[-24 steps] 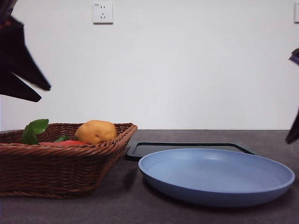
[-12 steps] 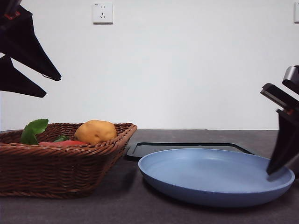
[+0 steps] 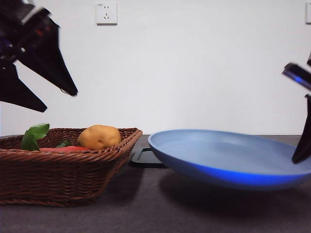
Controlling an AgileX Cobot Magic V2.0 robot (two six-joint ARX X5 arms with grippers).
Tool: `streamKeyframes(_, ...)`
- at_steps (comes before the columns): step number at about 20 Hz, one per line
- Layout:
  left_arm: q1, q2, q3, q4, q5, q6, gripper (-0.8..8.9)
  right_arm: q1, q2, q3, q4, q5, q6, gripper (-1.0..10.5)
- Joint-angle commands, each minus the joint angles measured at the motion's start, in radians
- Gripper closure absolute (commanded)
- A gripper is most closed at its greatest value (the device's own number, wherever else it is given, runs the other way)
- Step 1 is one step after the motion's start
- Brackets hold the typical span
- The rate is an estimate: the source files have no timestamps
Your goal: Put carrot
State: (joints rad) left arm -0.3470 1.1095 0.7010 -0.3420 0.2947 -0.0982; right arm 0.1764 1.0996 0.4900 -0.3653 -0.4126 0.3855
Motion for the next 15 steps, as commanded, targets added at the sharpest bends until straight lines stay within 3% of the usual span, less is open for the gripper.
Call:
streamKeyframes(1,-0.061,0.060,0.048,-0.010,-0.090,-0.002,3.98,-0.004,-0.056,0.012,-0.027,0.016,0.007,9.4)
streamKeyframes(5,-0.127,0.222,0.148,-0.103,-0.217,0.024,3.98,-0.014,-0.137,0.012,-0.055,0.052,0.006,9.4)
streamKeyframes(10,-0.152,0.401,0.222,-0.148,-0.244,0.024,3.98,-0.014,-0.160,0.012,-0.071,0.052,0.006,9.4)
streamKeyframes(15,-0.156,0.458,0.223,-0.147,-0.243,0.024,4.05,-0.014,-0.160,0.012,-0.071,0.052,0.006,9.4)
